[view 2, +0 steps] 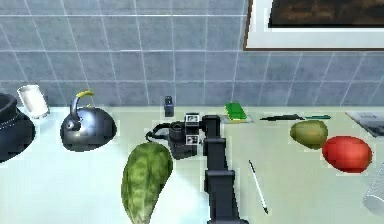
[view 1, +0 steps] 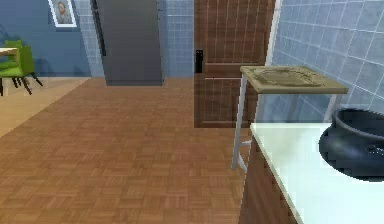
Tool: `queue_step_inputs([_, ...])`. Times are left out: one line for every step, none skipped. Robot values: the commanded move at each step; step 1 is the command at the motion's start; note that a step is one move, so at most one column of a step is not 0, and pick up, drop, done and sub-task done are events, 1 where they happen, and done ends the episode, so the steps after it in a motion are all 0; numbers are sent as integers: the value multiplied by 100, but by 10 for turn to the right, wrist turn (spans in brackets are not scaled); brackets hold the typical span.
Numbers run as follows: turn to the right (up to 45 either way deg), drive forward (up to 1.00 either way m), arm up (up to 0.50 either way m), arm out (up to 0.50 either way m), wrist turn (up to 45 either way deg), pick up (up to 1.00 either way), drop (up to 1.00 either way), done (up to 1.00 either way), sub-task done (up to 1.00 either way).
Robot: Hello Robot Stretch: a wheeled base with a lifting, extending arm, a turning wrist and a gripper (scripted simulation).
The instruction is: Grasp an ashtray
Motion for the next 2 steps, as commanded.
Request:
queue_step_inputs([0, 0, 0, 0, 0, 100, 0, 0, 0])
queue_step_inputs([0, 0, 10, 0, 0, 0, 0, 0, 0])
